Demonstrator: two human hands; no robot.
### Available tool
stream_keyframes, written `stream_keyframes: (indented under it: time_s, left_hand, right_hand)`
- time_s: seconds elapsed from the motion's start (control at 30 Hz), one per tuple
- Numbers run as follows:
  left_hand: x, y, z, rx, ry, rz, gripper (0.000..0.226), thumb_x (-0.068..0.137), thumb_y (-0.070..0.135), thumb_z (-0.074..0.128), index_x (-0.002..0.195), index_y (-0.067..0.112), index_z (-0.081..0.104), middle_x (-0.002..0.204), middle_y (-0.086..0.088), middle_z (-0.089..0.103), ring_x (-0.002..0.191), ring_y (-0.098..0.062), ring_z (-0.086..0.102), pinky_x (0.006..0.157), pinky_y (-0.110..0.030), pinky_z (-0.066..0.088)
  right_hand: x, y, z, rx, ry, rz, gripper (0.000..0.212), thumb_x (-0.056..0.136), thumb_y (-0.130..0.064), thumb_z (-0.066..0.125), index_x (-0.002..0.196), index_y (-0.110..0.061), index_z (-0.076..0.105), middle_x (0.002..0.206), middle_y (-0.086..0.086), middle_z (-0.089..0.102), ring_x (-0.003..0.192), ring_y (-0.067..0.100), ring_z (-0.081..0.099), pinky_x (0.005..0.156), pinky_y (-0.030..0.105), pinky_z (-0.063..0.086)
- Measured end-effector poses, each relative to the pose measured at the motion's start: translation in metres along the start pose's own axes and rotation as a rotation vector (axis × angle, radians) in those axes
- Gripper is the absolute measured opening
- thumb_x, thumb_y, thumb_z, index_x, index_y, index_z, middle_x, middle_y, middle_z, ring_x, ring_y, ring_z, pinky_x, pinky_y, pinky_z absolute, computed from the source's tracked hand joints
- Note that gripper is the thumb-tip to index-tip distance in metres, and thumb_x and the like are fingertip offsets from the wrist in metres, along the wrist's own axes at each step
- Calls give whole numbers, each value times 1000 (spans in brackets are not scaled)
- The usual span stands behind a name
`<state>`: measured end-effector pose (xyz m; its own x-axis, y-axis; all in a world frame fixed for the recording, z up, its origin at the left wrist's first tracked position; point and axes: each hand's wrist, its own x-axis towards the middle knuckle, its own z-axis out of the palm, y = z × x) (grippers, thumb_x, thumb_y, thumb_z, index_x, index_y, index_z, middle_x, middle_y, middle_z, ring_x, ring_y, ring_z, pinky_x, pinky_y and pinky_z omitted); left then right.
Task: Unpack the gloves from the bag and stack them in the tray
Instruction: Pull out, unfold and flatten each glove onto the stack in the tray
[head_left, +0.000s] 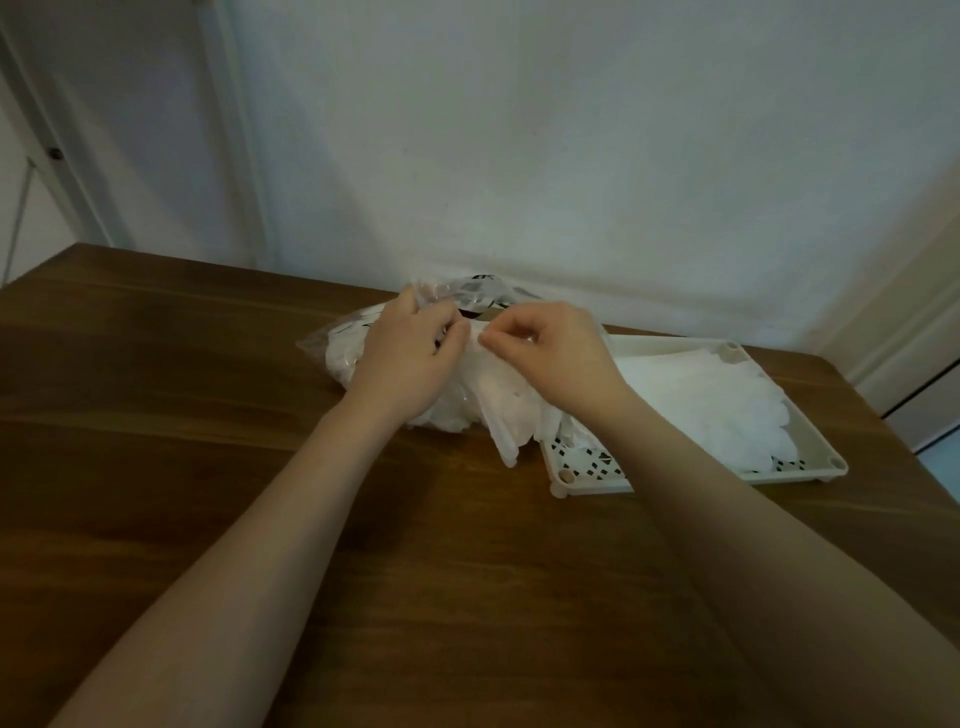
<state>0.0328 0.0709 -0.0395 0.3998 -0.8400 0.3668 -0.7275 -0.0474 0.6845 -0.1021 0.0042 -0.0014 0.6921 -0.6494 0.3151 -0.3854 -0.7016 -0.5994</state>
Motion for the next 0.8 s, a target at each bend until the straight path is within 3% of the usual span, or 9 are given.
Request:
stream_keyframes:
  time_s: [0.1, 0.23, 0.4, 0.53, 0.63, 0.73, 0.77, 0.8]
  left_hand:
    - [0, -2, 0, -44, -19, -18, 23, 95, 31, 47, 78, 18, 55, 117, -8, 48, 105, -20, 48, 78, -27, 38]
    - [-1, -2, -3, -122, -27, -23, 5, 89, 26, 59, 84, 27, 58, 115, 4, 45, 103, -8, 43, 69, -10, 33]
    - [-2, -5, -2, -189, -104, 67, 16, 79, 30, 70, 78, 40, 58, 126, 5, 43, 118, -5, 38, 91, -23, 34]
    - [-2, -8, -1, -181, -166, 166, 20, 81, 22, 70, 80, 40, 60, 130, 8, 40, 121, -4, 34, 96, -18, 23]
    - [-2, -10, 3, -186, -170, 212, 17, 81, 21, 70, 78, 36, 63, 130, 8, 40, 122, -2, 35, 93, -9, 22]
    - [-2, -14, 1, -232, -116, 196, 17, 81, 18, 70, 77, 33, 64, 129, 10, 42, 119, 6, 37, 90, -4, 28]
    - [-3, -16, -1, -242, -93, 183, 17, 81, 18, 70, 76, 32, 64, 129, 7, 44, 120, 7, 37, 88, -6, 32]
    - [-4, -17, -3, -250, -76, 172, 17, 81, 18, 70, 75, 32, 63, 129, 4, 45, 120, 8, 37, 87, -6, 33]
  right_hand:
    - [6, 8, -5, 391, -41, 346, 10, 87, -19, 64, 82, -17, 72, 86, 7, 71, 86, 28, 66, 79, 39, 54]
    - [6, 19, -11, 857, -184, 712, 16, 87, -9, 59, 100, -2, 64, 92, 13, 67, 84, 28, 65, 72, 37, 55]
    - [-3, 24, -14, 790, -235, 555, 3, 83, -4, 64, 82, -5, 66, 78, 7, 70, 71, 19, 68, 64, 33, 57]
    - [-7, 26, -6, 675, -239, 463, 11, 78, -4, 69, 72, -10, 62, 69, 0, 68, 66, 15, 65, 62, 29, 54]
    - [-10, 24, -2, 753, -246, 464, 19, 77, -1, 69, 67, -11, 57, 65, 0, 63, 61, 14, 62, 60, 26, 54]
    - [-6, 30, -3, 917, -271, 585, 13, 81, -2, 64, 73, -10, 58, 77, 5, 62, 70, 18, 61, 64, 30, 54]
    - [-5, 31, -5, 979, -280, 642, 3, 83, -4, 62, 83, -7, 60, 86, 9, 64, 76, 21, 62, 68, 32, 54]
    - [-4, 34, -7, 1052, -267, 685, 11, 85, -6, 60, 96, -3, 61, 97, 13, 66, 85, 25, 63, 73, 36, 55]
